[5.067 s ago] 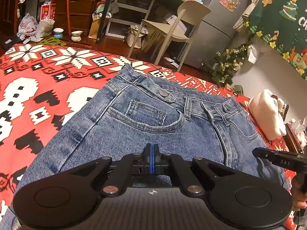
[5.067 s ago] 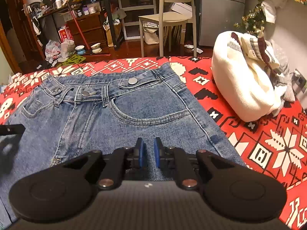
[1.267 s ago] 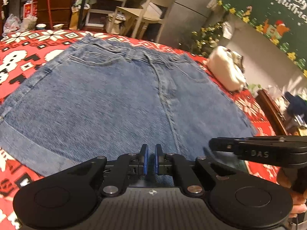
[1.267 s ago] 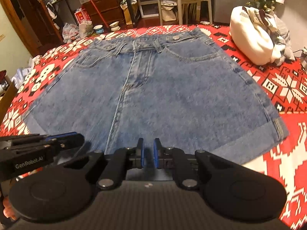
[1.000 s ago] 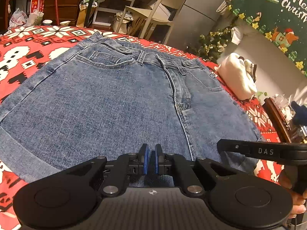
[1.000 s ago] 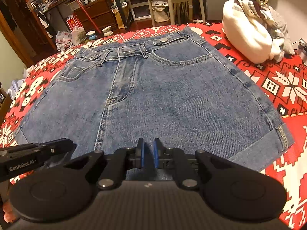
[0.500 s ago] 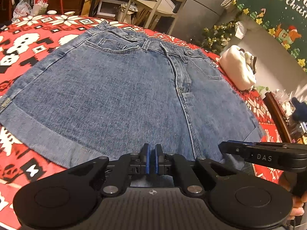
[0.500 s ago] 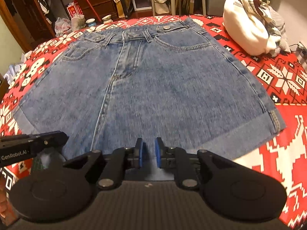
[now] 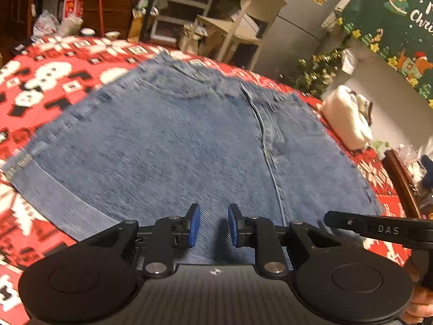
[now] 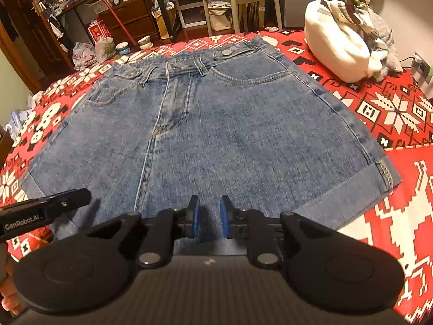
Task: Fold clothes
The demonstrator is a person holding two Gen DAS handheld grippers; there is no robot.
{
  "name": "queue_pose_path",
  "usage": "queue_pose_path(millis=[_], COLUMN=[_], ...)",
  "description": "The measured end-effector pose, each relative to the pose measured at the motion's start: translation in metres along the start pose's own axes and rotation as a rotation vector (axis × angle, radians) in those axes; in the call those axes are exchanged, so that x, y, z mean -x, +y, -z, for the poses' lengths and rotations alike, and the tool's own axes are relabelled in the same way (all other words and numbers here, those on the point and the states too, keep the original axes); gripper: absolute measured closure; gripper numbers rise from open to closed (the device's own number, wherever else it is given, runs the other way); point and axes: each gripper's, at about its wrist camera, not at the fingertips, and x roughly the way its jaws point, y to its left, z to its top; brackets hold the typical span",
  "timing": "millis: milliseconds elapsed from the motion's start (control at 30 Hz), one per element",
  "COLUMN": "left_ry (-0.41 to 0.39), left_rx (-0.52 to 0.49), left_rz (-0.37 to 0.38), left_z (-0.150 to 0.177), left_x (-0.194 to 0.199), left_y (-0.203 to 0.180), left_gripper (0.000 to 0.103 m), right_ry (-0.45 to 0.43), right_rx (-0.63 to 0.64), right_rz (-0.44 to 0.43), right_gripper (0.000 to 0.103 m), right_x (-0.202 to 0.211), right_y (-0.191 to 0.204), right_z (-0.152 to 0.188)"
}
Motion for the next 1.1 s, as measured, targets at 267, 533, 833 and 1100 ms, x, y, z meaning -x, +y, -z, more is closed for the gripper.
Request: queue_pose_path(millis=[267, 533, 833, 1100], left_ry=[-0.077, -0.037, -0.02, -0.039], left_rx=[0.125, 0.219, 0.448, 0.517], left_rz=[-0.054, -0.137, -0.093, -0.078], left_z=[-0.042, -0.064, -0.041, -0.037], left_x=[0.037, 0.055, 0.053, 0.052], left_y=[0.054, 0.121, 0.165, 0.176], left_gripper=[0.045, 0.045, 0.049, 0.046], right_ry=[-0.018, -0.003, -0.011, -0.009], right_rx=[-0.057, -0.1, -0.11, -0.102], right_rz=[0.005, -0.026, -0.053, -0.044], right_gripper=[0.084, 0.083, 0.078, 0.077], right_x=[0.001, -0.005, -0.002, -0.002], right_y=[-0.023, -0.026, -0.021, -0.018], right_z=[-0.019, -0.022, -0.02, -0.018])
